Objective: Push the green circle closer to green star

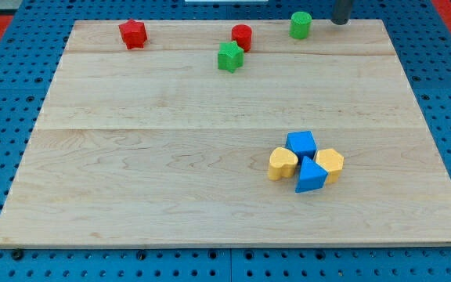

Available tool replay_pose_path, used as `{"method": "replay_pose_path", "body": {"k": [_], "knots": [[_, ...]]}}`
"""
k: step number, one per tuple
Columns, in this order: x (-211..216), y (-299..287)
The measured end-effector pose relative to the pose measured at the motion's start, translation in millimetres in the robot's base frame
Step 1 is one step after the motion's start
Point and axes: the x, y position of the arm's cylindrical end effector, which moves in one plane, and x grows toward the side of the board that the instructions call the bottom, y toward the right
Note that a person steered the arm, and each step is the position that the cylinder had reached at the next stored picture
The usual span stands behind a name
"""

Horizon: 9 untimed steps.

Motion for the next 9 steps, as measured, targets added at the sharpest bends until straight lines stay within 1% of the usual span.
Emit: {"method": "replay_pose_path", "body": {"k": [1, 2, 3, 4, 5, 7, 8, 9], "knots": [[-1, -15], [0, -55], [29, -92], [71, -78], [0, -56], [8, -74], [36, -132], [2, -136]]}}
